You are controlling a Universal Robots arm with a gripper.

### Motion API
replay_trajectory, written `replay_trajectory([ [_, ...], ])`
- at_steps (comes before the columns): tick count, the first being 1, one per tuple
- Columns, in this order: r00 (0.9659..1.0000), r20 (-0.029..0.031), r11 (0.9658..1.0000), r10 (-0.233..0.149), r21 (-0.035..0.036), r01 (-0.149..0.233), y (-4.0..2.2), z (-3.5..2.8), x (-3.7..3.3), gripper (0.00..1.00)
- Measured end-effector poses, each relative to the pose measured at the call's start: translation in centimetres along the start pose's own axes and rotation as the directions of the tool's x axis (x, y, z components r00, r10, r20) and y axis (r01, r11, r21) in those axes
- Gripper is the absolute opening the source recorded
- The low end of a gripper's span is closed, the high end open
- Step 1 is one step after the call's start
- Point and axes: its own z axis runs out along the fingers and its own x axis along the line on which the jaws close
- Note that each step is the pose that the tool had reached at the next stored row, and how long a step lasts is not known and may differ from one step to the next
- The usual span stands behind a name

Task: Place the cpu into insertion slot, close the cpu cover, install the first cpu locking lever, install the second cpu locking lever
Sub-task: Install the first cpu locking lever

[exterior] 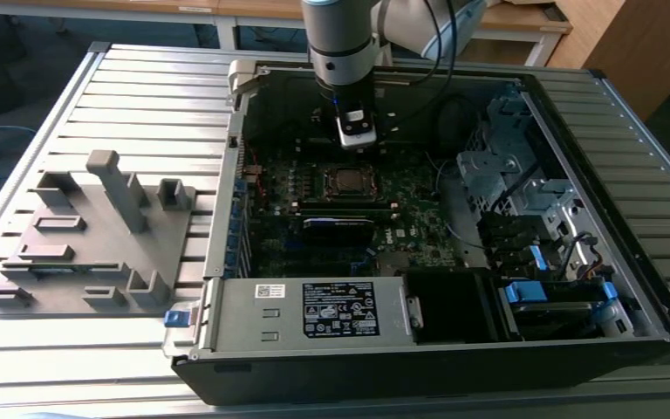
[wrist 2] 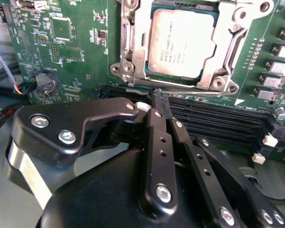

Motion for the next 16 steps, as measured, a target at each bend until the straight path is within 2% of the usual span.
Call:
replay_trajectory([
  [9, 1.0000, 0.0071, 1.0000, -0.003, -0.0048, 0.003, -0.07, 0.00, 0.11, 0.11],
  [16, 1.0000, 0.0078, 1.0000, -0.004, -0.0051, 0.004, -0.14, 0.01, 0.12, 0.11],
])
